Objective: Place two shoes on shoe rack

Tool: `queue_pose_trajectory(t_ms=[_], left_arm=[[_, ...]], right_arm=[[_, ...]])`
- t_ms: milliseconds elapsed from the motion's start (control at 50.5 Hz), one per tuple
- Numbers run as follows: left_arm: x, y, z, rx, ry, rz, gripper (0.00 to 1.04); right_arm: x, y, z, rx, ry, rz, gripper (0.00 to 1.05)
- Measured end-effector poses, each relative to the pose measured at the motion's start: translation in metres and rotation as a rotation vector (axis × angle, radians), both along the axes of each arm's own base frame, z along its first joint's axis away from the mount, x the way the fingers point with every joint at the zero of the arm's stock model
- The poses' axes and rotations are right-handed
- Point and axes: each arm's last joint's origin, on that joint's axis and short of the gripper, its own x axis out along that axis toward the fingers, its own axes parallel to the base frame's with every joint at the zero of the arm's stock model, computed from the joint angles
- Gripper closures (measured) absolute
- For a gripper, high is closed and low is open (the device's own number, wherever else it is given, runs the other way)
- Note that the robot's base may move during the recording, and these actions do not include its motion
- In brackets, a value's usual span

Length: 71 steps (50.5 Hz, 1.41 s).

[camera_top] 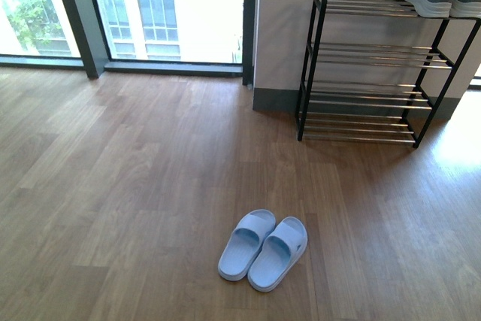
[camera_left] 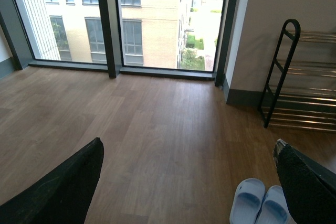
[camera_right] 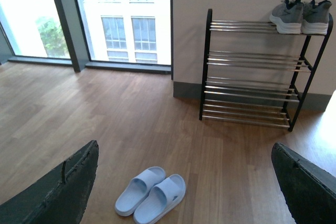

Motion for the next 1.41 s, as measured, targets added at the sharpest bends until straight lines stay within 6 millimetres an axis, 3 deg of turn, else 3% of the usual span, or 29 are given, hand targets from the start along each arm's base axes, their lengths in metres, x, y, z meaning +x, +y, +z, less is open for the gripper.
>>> queue_pose_trajectory(t_ms=[1406], left_arm=[[0.0000,0.0000,0.0000,0.000,0.000,0.000,0.09]], right_arm=[[0.0000,0.0000,0.0000,0.000,0.000,-0.001,0.09]])
